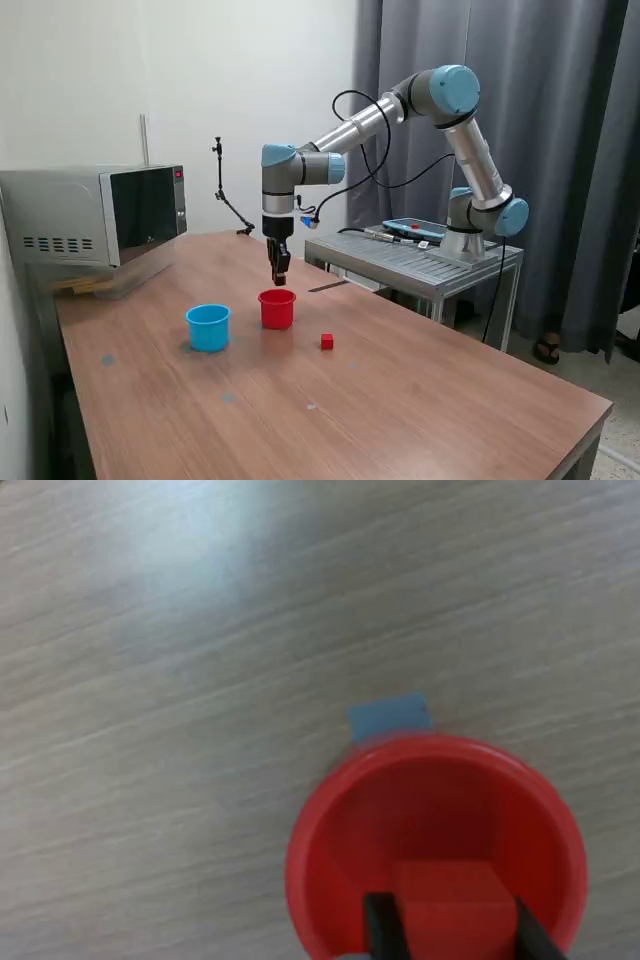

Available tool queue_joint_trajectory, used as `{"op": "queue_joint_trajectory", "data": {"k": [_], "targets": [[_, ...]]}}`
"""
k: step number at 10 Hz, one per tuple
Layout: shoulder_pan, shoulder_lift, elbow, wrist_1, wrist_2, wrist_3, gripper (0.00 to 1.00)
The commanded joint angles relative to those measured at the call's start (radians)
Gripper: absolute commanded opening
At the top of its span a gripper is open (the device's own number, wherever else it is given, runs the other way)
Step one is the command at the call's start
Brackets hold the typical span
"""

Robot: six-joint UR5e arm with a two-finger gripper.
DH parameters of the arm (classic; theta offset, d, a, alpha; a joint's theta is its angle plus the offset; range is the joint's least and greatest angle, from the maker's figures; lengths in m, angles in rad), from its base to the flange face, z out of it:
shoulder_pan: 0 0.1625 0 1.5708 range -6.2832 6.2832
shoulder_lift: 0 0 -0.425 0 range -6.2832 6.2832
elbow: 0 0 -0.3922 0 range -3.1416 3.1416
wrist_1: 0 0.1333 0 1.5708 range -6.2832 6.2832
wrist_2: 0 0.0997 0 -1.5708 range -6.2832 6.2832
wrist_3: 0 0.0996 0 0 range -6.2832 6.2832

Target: Place red objects in the red bin, and blue objects in the blue bin.

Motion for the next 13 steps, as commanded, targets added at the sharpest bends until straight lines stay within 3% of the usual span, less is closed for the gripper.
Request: {"op": "queue_joint_trajectory", "data": {"k": [1, 2, 11, 13], "targets": [[-0.001, 0.011, -0.014, -0.001, 0.000, 0.000, 0.00], [-0.001, 0.013, -0.016, -0.001, 0.000, 0.000, 1.00], [0.021, 0.008, -0.018, -0.003, 0.000, 0.002, 1.00], [0.069, 0.007, -0.028, -0.011, 0.002, 0.072, 1.00]]}}
